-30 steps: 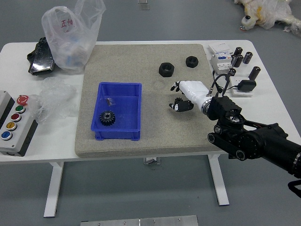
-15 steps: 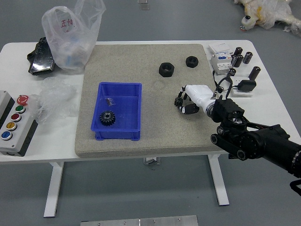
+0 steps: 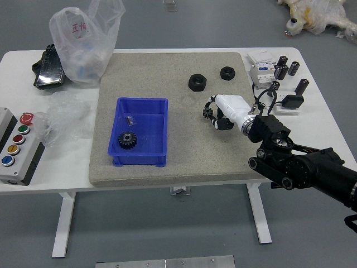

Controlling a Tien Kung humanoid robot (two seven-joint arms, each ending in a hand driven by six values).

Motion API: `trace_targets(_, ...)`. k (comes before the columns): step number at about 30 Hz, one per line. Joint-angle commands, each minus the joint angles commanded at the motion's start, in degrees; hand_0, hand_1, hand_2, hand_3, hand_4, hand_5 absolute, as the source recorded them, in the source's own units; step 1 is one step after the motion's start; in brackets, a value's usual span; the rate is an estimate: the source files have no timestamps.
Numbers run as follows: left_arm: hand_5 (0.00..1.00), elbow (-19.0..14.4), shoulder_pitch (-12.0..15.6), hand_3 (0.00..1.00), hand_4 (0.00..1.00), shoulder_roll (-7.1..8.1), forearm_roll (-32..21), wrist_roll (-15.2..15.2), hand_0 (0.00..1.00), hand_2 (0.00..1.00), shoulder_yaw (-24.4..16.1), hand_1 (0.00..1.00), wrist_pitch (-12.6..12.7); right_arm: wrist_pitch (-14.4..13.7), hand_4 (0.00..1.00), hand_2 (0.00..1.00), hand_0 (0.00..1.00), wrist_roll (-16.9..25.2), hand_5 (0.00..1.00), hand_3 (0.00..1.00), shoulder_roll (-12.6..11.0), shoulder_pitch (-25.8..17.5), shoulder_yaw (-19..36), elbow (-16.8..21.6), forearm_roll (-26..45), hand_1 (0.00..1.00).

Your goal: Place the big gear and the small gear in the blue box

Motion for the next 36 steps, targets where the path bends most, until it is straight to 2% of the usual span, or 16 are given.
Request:
trace_targets(6,0.363,-0.04,-0.07,0.65,0.726,-0.1,-0.02,0.02,0.664,0.53,0.01,0.557,-0.05,0.86,0.221,0.269,0.362,-2.13,0.035,0.366,0.26,-0.03,1.08,9.63,-6.35,0.428)
trace_targets(10,0.364,-0.08,-0.08,0.65,0.726,-0.2,0.1,0.08,0.664,0.53,-0.05,0.557,-0.13,2.0,0.21,0.252,0.361,-3.74,0.053,0.364,2.09,0.23,-0.95,16.24,-10.16,0.423)
trace_targets(14,0.368,-0.09,-0.06,0.65,0.728,-0.16,0.31,0.15,0.664,0.531,-0.2,0.558,-0.21,2.94,0.213,0.247,0.365,-4.66,0.049,0.375,4.04,0.76,-3.29,20.39,-11.2,0.42)
trace_targets(18,0.368,-0.09,-0.08,0.65,0.728,-0.06,0.34,0.14,0.664,0.531,-0.22,0.558,-0.21,3.26,0.213,0.247,0.365,-4.86,0.049,0.375,4.89,1.09,-4.83,21.05,-11.31,0.42)
trace_targets(19,0.369,-0.1,-0.06,0.65,0.729,-0.04,0.38,0.16,0.664,0.53,-0.25,0.557,-0.21,3.29,0.233,0.223,0.367,-4.8,0.026,0.527,4.98,1.13,-4.95,21.0,-11.32,0.418)
trace_targets(24,0.369,-0.15,0.05,0.65,0.729,-0.12,0.52,0.33,0.664,0.53,-0.43,0.557,-0.29,3.72,0.233,0.223,0.367,-4.24,0.026,0.527,5.08,1.05,-4.14,20.01,-11.64,0.418)
trace_targets(25,0.369,-0.15,0.06,0.649,0.729,-0.13,0.53,0.33,0.664,0.531,-0.43,0.557,-0.3,3.79,0.386,0.211,0.357,-4.19,0.128,0.653,5.05,1.02,-4.01,19.84,-11.65,0.417)
trace_targets(30,0.369,-0.16,0.02,0.649,0.729,-0.11,0.26,0.24,0.664,0.531,-0.2,0.557,-0.26,4.19,0.386,0.211,0.357,-4.3,0.128,0.653,4.82,0.75,-3.49,19.45,-11.9,0.417)
trace_targets(31,0.37,-0.16,0.02,0.651,0.73,-0.1,0.24,0.23,0.664,0.531,-0.18,0.557,-0.25,4.31,0.681,0.233,0.326,-4.35,0.301,0.725,4.75,0.65,-3.34,19.56,-11.99,0.406)
trace_targets(36,0.37,-0.16,0.05,0.651,0.73,-0.1,0.24,0.26,0.664,0.531,-0.21,0.557,-0.26,4.55,0.681,0.233,0.326,-4.77,0.301,0.725,4.5,0.3,-3.01,20.24,-12.51,0.406)
